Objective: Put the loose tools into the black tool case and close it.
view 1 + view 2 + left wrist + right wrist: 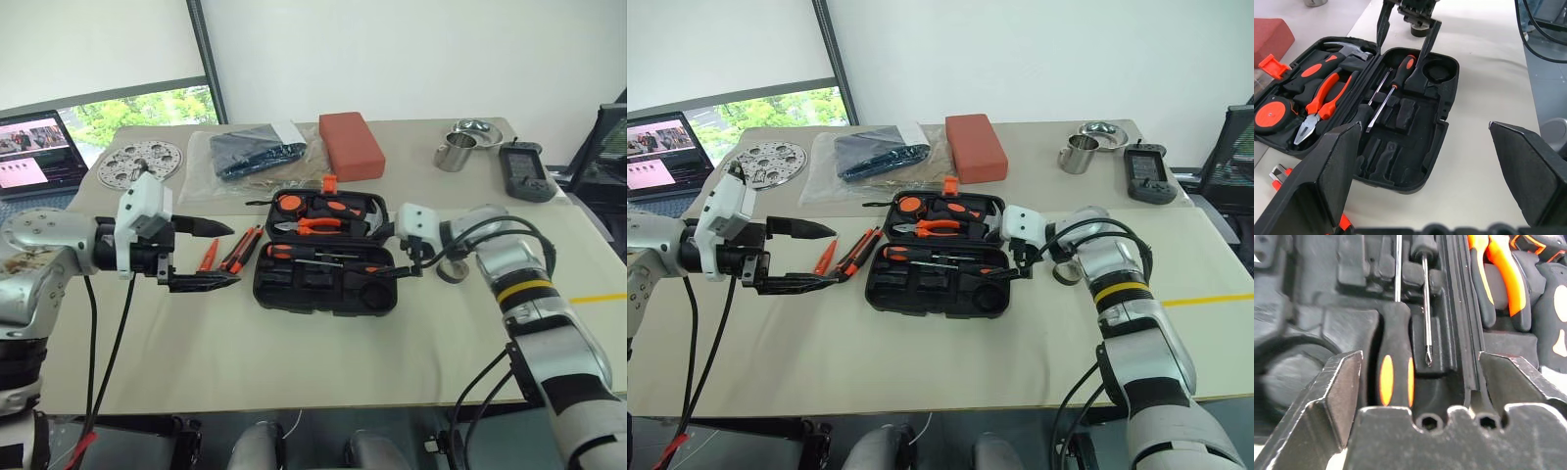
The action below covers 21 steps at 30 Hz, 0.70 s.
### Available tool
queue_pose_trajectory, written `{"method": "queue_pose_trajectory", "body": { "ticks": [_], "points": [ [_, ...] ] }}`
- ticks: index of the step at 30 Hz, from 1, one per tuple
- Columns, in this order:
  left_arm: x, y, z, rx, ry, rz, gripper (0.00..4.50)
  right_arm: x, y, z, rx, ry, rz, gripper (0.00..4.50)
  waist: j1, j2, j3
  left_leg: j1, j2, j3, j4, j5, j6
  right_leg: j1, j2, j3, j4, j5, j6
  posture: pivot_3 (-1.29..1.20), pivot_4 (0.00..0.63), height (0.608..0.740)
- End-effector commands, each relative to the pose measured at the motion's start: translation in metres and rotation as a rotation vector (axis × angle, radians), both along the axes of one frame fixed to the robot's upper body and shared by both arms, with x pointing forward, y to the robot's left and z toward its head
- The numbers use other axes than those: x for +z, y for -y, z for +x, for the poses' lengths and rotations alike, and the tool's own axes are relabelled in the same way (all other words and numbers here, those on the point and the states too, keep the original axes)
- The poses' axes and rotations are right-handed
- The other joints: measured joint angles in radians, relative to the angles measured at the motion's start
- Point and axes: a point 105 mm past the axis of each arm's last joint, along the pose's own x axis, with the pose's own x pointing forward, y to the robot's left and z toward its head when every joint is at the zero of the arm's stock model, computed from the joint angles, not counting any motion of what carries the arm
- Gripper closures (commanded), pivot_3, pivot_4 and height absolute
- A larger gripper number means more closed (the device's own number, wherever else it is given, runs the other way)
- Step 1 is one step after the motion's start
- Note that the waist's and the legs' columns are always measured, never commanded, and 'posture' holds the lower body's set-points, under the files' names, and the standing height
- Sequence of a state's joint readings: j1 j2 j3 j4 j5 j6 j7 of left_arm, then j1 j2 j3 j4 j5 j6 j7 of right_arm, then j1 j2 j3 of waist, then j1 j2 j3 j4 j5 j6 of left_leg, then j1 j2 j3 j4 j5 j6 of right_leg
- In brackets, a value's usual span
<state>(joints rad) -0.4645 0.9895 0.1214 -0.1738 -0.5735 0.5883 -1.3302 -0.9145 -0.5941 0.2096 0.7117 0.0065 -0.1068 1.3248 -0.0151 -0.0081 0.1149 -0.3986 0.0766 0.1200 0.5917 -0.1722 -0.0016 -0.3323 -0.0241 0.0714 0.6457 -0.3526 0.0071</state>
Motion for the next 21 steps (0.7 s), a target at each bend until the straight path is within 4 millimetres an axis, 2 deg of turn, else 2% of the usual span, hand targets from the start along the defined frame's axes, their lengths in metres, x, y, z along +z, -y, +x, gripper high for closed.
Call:
{"method": "queue_pose_trajectory", "body": {
  "ticks": [1,3,7,8,9,11,13,14,21],
  "points": [
    [0.007,0.001,0.001,-0.014,0.032,-0.003,0.0,0.034,-0.008,-0.003,-0.01,0.033,0.165,0.33,-0.002,0.0,0.0,0.0,0.0,0.0,0.0,0.0,0.0,0.0,0.0,0.0,0.0,0.0,0.0,0.0,0.15,0.74],
    [0.005,0.002,0.003,-0.016,0.032,-0.002,0.0,0.029,-0.016,-0.006,-0.018,0.023,0.209,0.72,-0.004,0.0,0.0,0.0,0.001,0.0,0.0,0.0,0.0,0.0,0.001,0.0,0.0,0.0,0.0,0.0,0.15,0.74],
    [0.005,0.004,0.003,-0.027,0.034,-0.003,0.0,0.012,-0.025,-0.009,-0.032,0.019,0.213,2.12,-0.002,0.0,0.0,0.0,0.002,0.0,0.0,0.0,0.0,0.0,0.002,0.0,0.0,0.0,0.0,0.0,0.15,0.74],
    [0.005,0.004,0.003,-0.028,0.035,-0.004,0.0,0.011,-0.027,-0.009,-0.035,0.017,0.22,2.21,-0.002,0.0,0.0,0.0,0.002,0.0,0.0,0.0,0.0,-0.001,0.001,0.0,0.0,0.0,0.0,0.0,0.15,0.74],
    [0.005,0.004,0.004,-0.028,0.034,-0.003,0.0,0.006,-0.03,-0.009,-0.032,0.012,0.22,2.72,-0.001,0.001,0.0,-0.001,0.001,0.0,0.0,0.0,0.0,-0.001,0.001,0.0,0.0,0.0,0.0,0.0,0.15,0.74],
    [0.004,0.003,0.004,-0.026,0.03,0.002,0.0,-0.001,-0.035,-0.009,-0.029,0.005,0.213,3.46,-0.003,0.001,0.0,-0.001,0.001,0.001,0.0,0.0,0.0,-0.002,0.001,0.001,0.0,0.0,0.0,0.0,0.15,0.74],
    [0.003,0.002,0.004,-0.024,0.026,0.008,0.0,-0.003,-0.04,-0.006,-0.028,0.0,0.217,3.96,-0.003,0.001,0.0,0.0,0.001,0.001,0.0,0.0,0.0,-0.001,0.001,0.001,0.0,0.0,0.0,0.0,0.15,0.74],
    [0.003,0.002,0.004,-0.022,0.025,0.01,0.0,-0.003,-0.042,-0.005,-0.027,-0.001,0.221,4.4,-0.003,0.001,0.0,0.0,0.001,0.001,0.0,0.0,0.0,-0.001,0.001,0.001,0.0,0.0,0.0,0.0,0.15,0.74],
    [0.003,-0.001,0.003,-0.005,0.026,0.015,0.0,-0.014,-0.051,-0.006,0.012,-0.04,0.189,4.46,-0.002,0.001,0.0,0.0,0.001,0.001,0.0,0.0,0.0,-0.001,0.001,0.0,0.0,0.0,0.0,0.0,0.15,0.74]
  ]
}}
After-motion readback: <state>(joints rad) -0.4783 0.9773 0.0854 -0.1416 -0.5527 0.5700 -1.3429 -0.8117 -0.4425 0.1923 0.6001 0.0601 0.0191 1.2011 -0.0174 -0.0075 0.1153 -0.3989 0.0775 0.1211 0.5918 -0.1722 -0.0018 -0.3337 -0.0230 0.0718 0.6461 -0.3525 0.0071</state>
